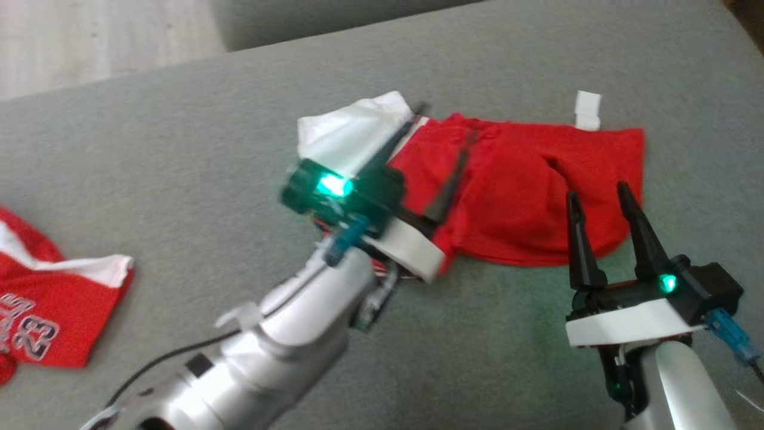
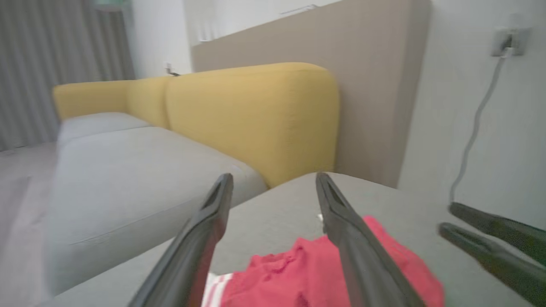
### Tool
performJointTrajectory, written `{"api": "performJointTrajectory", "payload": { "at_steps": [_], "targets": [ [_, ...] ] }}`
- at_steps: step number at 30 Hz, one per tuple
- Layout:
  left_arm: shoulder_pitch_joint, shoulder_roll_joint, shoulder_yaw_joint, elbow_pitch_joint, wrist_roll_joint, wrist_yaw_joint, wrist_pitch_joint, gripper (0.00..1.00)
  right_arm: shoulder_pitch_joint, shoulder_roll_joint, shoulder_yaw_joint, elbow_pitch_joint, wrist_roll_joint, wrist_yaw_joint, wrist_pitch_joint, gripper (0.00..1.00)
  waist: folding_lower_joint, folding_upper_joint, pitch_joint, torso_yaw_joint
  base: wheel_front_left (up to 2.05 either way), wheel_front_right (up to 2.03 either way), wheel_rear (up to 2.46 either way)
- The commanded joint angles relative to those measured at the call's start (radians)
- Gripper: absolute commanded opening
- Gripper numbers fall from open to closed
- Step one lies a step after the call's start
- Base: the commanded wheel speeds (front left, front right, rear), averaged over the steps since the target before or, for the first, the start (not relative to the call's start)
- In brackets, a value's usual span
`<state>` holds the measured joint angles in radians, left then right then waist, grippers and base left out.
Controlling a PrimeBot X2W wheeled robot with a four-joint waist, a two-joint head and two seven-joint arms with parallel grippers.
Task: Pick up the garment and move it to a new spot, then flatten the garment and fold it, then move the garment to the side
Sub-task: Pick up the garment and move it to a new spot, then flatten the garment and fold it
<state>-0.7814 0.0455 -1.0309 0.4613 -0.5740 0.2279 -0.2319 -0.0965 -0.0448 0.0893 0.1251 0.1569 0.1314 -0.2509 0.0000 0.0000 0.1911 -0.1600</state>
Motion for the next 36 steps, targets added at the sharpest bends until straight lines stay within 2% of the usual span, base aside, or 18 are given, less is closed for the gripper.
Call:
{"api": "performJointTrajectory", "payload": {
  "at_steps": [1,5,11,14,18,24,30,36],
  "targets": [
    [-0.032,0.018,0.06,-0.011,-0.003,0.015,-0.015,1.0,-0.02,-0.005,0.017,-0.032,-0.005,-0.001,-0.011,1.0,0.0,0.0,-0.021,0.037,0.0,0.0,0.0],
    [0.024,0.077,0.155,0.016,-0.017,0.043,-0.028,1.0,0.001,-0.005,0.001,-0.03,-0.021,-0.001,-0.011,1.0,0.0,0.0,-0.047,0.101,0.0,0.0,0.0],
    [0.215,0.177,0.309,-0.059,0.025,0.069,-0.029,1.0,0.026,-0.005,-0.017,-0.024,-0.045,-0.001,-0.011,1.0,0.0,0.0,-0.076,0.173,0.0,0.0,0.0],
    [0.327,0.191,0.366,-0.092,0.042,0.07,-0.03,1.0,0.035,-0.005,-0.023,-0.022,-0.052,-0.001,-0.011,1.0,0.0,0.0,-0.079,0.194,0.0,0.0,0.0],
    [0.421,0.177,0.416,-0.113,0.073,0.054,-0.03,1.0,0.039,-0.005,-0.028,-0.022,-0.056,-0.001,-0.011,1.0,0.0,0.0,-0.074,0.206,0.0,0.0,0.0],
    [0.429,0.143,0.461,-0.109,0.122,0.009,-0.03,1.0,0.027,-0.005,-0.021,-0.019,-0.06,-0.001,-0.011,1.0,0.0,0.0,-0.048,0.182,0.0,0.0,0.0],
    [0.333,0.146,0.459,-0.03,0.154,-0.051,-0.025,1.0,0.003,-0.005,-0.017,-0.028,-0.048,-0.001,-0.011,1.0,0.0,0.0,0.011,0.119,0.0,0.0,0.0],
    [0.162,0.153,0.441,0.09,0.159,-0.112,0.082,1.0,-0.018,-0.005,-0.001,-0.037,-0.032,-0.001,-0.011,1.0,0.0,0.0,0.087,0.049,0.0,0.0,0.0]
  ]
}}
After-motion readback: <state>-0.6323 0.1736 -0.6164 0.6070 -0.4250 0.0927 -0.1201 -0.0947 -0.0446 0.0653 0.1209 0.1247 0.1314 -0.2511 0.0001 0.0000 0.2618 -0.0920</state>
